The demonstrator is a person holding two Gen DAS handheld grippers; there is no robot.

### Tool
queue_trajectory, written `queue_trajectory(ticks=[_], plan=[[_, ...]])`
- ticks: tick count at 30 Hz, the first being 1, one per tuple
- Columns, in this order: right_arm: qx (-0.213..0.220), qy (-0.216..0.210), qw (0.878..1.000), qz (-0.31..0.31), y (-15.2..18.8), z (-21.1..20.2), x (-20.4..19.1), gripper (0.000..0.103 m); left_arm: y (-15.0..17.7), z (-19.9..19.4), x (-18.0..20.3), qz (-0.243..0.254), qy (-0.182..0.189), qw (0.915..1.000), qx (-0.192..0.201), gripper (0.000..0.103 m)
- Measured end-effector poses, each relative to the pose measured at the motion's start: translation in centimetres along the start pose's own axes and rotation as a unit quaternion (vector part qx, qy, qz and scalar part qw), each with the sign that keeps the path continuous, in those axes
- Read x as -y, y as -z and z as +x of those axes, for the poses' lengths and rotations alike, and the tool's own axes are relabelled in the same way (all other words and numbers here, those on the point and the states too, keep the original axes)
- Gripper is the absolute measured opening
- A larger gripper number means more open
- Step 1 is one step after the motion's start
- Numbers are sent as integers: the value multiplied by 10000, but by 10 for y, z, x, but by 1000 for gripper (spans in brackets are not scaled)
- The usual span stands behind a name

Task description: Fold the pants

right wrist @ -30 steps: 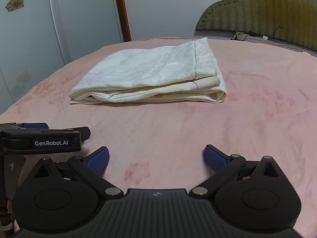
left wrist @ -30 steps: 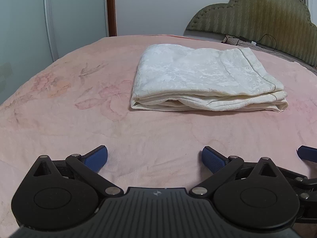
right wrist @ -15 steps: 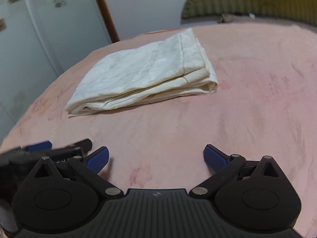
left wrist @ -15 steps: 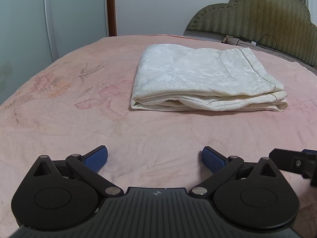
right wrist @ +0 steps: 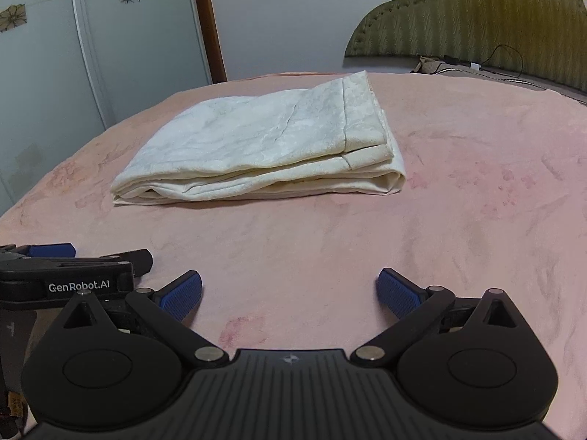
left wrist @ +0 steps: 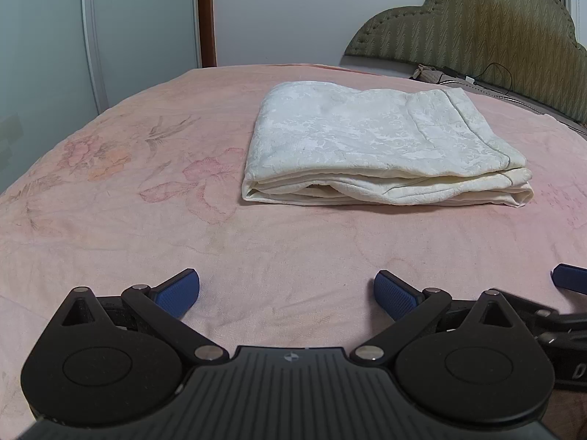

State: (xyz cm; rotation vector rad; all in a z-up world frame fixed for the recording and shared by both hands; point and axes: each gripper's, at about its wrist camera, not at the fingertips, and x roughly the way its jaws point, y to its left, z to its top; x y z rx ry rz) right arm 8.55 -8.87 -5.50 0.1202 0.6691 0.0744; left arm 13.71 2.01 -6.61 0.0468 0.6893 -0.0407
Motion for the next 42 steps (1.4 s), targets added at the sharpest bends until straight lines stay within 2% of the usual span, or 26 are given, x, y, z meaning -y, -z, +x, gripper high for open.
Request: queue_trajectory(ticks=[5, 19, 42], plan=[[-84, 281, 9992, -272, 1, 3, -9, 103, 0, 0, -1, 0, -1, 10000, 0, 103], [-36, 163, 9998, -108, 1, 2, -3, 103, 0, 0, -1, -1, 0, 10000, 1, 103], [-75, 228, 9995, -199, 1, 3, -6, 103, 0, 0, 0, 1, -2, 10000, 2, 103]])
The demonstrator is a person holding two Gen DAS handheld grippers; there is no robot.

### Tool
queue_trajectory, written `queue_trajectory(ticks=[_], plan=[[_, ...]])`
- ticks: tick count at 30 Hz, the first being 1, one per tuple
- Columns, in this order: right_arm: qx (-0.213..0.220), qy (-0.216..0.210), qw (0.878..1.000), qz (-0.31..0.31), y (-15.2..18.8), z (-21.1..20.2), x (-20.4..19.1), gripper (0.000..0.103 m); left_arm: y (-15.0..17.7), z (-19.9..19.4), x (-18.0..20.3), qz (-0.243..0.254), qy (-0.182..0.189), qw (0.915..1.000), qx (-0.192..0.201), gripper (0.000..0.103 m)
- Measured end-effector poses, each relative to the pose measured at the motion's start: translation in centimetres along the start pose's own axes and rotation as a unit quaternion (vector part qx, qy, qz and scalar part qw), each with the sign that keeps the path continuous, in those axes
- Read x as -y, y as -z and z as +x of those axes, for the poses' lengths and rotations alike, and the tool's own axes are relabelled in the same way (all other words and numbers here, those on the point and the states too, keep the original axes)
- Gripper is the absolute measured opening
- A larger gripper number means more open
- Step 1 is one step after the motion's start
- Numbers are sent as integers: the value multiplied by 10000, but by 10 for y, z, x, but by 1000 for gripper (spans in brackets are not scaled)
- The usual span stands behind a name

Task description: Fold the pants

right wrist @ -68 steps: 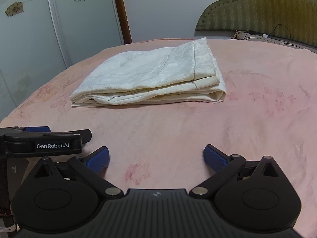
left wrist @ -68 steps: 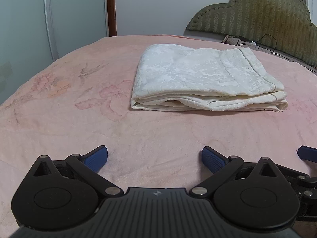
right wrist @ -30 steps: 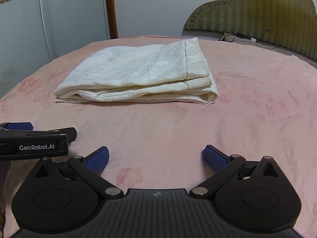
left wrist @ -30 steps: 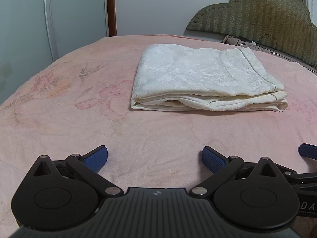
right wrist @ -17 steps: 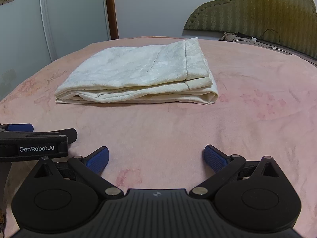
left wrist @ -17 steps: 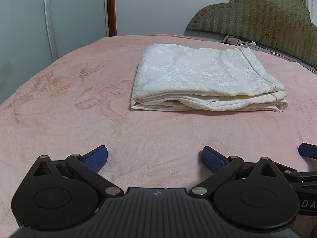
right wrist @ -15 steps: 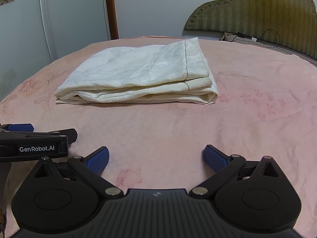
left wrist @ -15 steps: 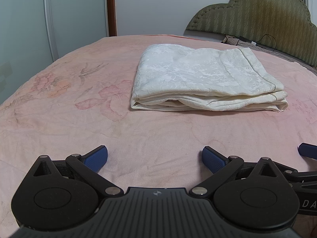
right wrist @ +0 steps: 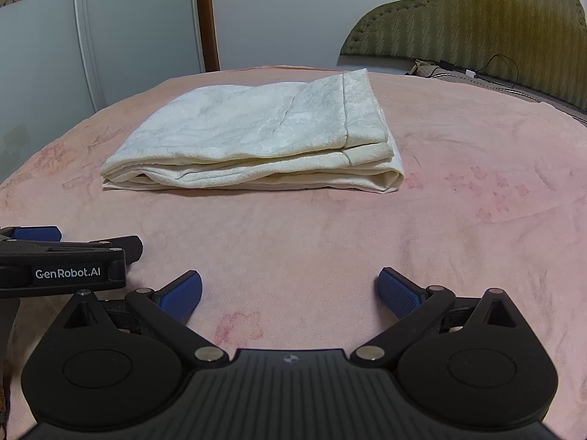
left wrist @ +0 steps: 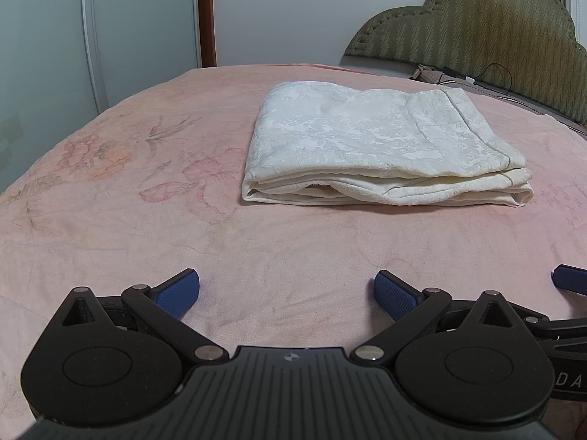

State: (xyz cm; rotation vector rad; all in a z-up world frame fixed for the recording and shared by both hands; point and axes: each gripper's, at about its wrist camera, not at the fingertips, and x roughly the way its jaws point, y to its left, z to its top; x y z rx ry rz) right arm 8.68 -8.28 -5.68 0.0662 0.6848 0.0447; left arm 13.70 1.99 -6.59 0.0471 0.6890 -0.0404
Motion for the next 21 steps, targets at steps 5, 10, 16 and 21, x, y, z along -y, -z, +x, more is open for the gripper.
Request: queue_trajectory(ticks=[5, 10, 16, 21], plan=[[-4, 12, 10000, -17, 0, 0, 0, 103, 0, 0, -1, -2, 1, 10000, -1, 103], [-14, 48, 10000, -40, 0, 1, 0, 103, 1, 0, -1, -13, 9, 10000, 1, 103], [-10, 34, 10000, -29, 0, 1, 0, 103, 1, 0, -1, -22, 13, 10000, 2, 103], [-14, 42, 10000, -41, 0, 1, 0, 103, 1, 0, -2, -24, 14, 10000, 0, 103]])
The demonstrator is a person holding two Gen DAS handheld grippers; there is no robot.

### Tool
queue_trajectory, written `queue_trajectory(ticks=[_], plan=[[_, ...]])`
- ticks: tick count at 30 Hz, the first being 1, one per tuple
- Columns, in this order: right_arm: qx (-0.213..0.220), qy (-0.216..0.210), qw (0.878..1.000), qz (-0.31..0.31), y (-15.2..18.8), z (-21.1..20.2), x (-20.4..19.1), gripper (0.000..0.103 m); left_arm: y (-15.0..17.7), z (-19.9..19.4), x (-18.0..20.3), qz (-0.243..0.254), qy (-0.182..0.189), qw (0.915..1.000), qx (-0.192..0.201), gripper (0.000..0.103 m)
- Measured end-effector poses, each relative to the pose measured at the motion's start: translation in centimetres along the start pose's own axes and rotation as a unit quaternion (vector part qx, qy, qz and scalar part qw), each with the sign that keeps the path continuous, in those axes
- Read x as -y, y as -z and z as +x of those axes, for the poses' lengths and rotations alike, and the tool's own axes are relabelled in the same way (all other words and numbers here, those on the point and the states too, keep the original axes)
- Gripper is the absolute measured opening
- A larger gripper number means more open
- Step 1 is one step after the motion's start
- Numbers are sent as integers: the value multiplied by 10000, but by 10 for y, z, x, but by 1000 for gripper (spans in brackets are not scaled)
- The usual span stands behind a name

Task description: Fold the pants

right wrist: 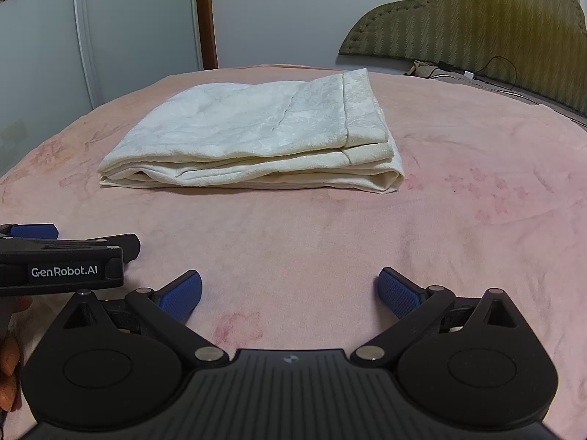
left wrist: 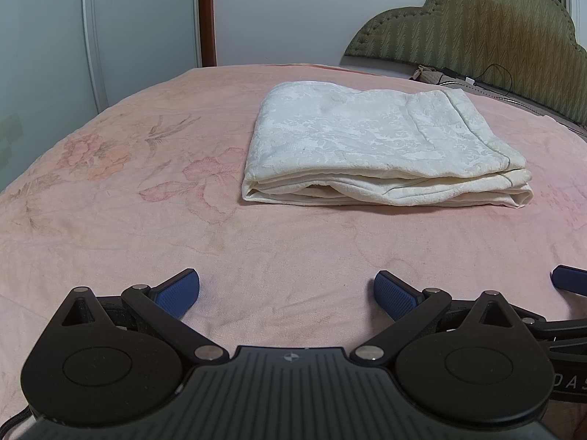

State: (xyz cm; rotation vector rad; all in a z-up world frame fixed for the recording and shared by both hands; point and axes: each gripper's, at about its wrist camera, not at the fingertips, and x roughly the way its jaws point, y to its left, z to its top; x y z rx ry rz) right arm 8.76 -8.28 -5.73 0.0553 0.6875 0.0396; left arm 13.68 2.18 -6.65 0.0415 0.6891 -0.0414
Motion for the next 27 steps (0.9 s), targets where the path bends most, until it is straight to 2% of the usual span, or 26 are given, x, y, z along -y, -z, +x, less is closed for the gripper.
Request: queue_trajectory(ticks=[13, 20, 27], plan=[[-7, 52, 10000, -46, 0, 0, -2, 103, 0, -1, 1, 23, -22, 10000, 9, 103], [103, 425, 9990, 90, 2, -3, 2, 103, 0, -1, 0, 14, -15, 10000, 9, 103], [-7, 348, 9994, 67, 1, -1, 7, 103, 0, -1, -1, 14, -31, 10000, 15, 103]])
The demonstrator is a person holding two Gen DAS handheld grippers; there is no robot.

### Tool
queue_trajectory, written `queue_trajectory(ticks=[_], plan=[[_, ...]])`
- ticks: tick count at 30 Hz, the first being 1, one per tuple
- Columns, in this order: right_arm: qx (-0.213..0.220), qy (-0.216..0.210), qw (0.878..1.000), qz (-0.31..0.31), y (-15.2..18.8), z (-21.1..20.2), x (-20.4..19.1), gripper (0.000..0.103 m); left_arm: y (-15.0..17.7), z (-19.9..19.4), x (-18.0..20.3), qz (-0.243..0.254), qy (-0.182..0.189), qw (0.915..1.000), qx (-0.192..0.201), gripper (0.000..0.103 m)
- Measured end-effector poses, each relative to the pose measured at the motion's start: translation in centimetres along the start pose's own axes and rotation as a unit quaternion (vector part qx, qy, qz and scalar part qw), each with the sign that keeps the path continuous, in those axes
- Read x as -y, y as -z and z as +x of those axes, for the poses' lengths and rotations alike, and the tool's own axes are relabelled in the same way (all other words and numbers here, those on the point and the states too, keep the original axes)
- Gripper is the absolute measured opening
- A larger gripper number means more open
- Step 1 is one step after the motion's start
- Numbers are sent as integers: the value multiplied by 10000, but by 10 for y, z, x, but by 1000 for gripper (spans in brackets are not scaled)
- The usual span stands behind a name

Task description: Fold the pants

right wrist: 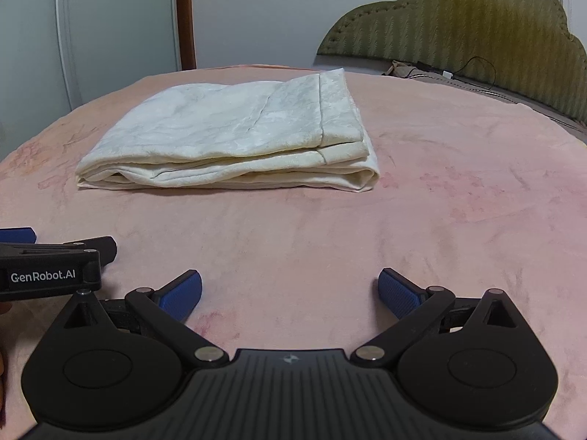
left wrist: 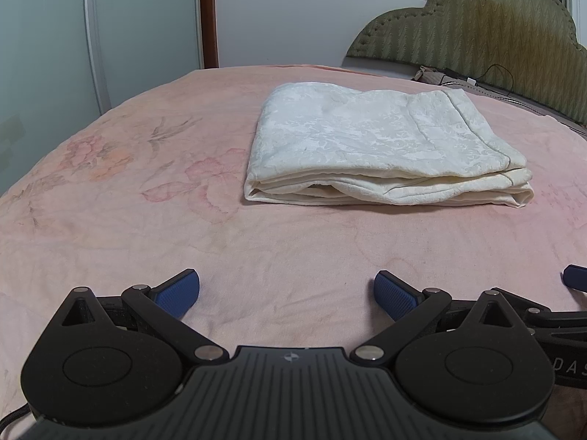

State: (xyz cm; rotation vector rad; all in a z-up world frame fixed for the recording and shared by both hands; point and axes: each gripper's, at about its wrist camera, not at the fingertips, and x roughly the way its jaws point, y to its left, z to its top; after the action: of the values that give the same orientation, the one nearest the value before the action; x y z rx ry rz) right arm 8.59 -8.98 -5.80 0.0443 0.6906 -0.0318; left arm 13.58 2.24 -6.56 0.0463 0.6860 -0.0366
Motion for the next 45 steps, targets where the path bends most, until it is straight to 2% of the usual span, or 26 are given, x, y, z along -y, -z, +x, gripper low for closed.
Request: queue_trajectory(ticks=[45], plan=[[4, -126, 9999, -12, 3, -4, 2, 103, 4, -6, -1, -42, 4, 10000, 6, 103]])
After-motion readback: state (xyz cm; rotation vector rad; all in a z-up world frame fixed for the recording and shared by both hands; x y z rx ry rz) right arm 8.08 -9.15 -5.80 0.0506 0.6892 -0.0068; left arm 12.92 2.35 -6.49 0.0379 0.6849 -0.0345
